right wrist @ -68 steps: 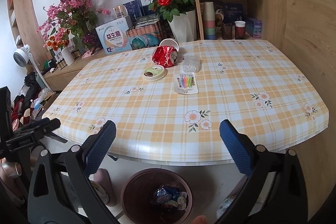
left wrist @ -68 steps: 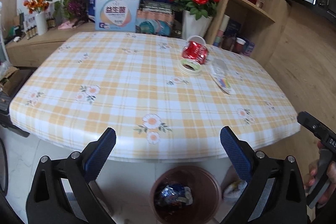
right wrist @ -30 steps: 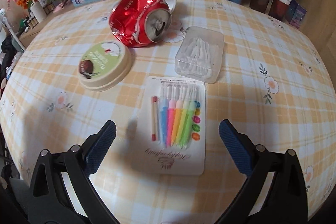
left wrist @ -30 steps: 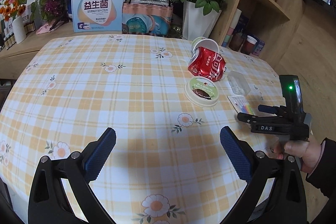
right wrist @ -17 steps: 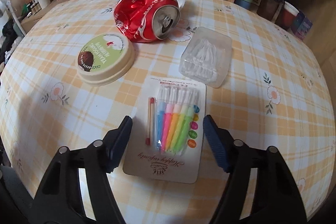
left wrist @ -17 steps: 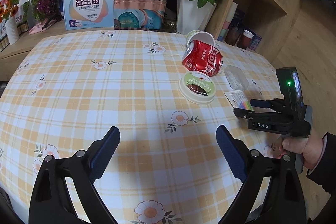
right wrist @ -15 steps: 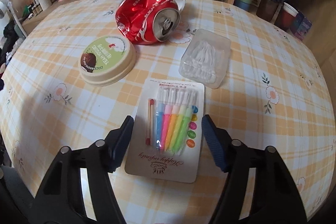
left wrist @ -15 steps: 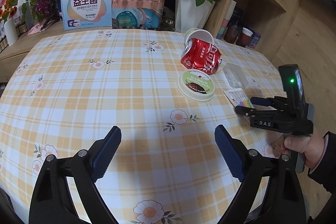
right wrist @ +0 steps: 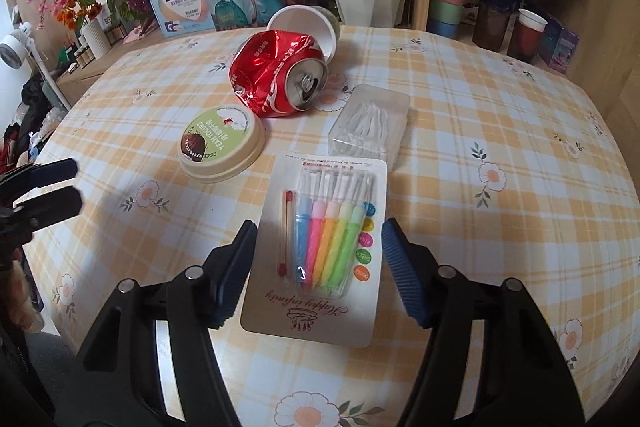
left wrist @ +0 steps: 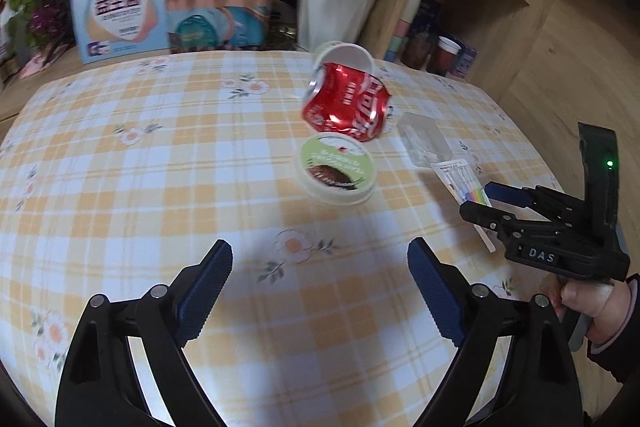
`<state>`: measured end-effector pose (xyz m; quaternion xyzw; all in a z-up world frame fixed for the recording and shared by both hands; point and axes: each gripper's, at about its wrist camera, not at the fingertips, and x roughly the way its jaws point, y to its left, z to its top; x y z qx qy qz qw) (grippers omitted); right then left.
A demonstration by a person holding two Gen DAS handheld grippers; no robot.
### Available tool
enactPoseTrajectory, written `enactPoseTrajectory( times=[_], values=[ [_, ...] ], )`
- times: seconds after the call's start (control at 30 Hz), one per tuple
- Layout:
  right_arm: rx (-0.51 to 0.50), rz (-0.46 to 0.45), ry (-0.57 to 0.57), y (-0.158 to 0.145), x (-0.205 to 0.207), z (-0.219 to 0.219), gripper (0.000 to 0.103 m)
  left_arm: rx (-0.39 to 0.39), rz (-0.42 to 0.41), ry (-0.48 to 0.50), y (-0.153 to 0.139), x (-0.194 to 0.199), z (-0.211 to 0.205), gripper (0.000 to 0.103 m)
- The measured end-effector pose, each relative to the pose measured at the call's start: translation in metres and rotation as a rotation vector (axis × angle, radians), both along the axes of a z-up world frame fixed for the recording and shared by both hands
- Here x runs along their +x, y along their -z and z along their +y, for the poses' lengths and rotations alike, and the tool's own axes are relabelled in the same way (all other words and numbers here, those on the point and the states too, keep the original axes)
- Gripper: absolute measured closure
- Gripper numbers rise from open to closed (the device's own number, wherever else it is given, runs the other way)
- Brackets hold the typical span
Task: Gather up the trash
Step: 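Move the left tool toward the yogurt lid while the right tool approaches the candle card, then grasp the green yogurt lid with the left tool while the right tool grasps the candle card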
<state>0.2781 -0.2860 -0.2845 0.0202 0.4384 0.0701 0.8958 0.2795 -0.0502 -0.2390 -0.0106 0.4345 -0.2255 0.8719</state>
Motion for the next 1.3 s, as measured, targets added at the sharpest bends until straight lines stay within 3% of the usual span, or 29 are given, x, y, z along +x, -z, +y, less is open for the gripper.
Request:
enactPoseTrajectory(
  times=[0.2,0.37,0.6,0.67,0.73,0.77,0.83,0.87,0.93,1.03,1.1,1.13,1.2,1.3],
  values=[
    [0.054,-0.003,0.050,0.001,-0.004,-0.020,0.038,0.136,0.008,0.105,0.019,0.050,-0.054,0.016],
    [0.130,-0.015,0.109,-0.002,-0.013,-0.036,0.038,0.204,0.045,0.114,0.036,0.089,-0.084,0.016],
    [0.154,-0.024,0.122,-0.005,-0.026,-0.038,0.038,0.298,0.033,0.103,0.047,0.103,-0.104,0.015],
    [0.160,-0.024,0.126,-0.005,-0.029,-0.038,0.038,0.324,0.012,0.084,0.045,0.100,-0.103,0.025],
    [0.163,-0.026,0.129,-0.007,-0.033,-0.037,0.038,0.321,0.004,0.093,0.044,0.095,-0.101,0.026],
    [0.165,-0.027,0.129,-0.007,-0.034,-0.037,0.038,0.319,-0.005,0.103,0.043,0.089,-0.098,0.033],
    [0.170,-0.026,0.126,-0.008,-0.038,-0.033,0.038,0.335,-0.030,0.127,0.039,0.078,-0.096,0.058],
    [0.170,-0.026,0.124,-0.009,-0.040,-0.031,0.038,0.348,-0.028,0.141,0.037,0.072,-0.096,0.065],
    [0.167,-0.026,0.113,-0.010,-0.044,-0.024,0.038,0.339,-0.018,0.157,0.036,0.064,-0.092,0.068],
    [0.157,-0.028,0.098,-0.013,-0.049,-0.014,0.038,0.326,-0.011,0.155,0.035,0.059,-0.081,0.066],
    [0.164,-0.035,0.095,-0.015,-0.054,-0.010,0.038,0.250,0.021,0.128,0.034,0.062,-0.066,0.041],
    [0.166,-0.036,0.095,-0.015,-0.056,-0.009,0.038,0.225,0.020,0.112,0.033,0.063,-0.061,0.022],
    [0.171,-0.028,0.093,-0.013,-0.057,-0.008,0.038,0.171,0.014,0.094,0.032,0.064,-0.050,0.020],
    [0.172,-0.020,0.092,-0.009,-0.056,-0.008,0.038,0.153,0.042,0.099,0.035,0.072,-0.047,0.018]
  ],
)
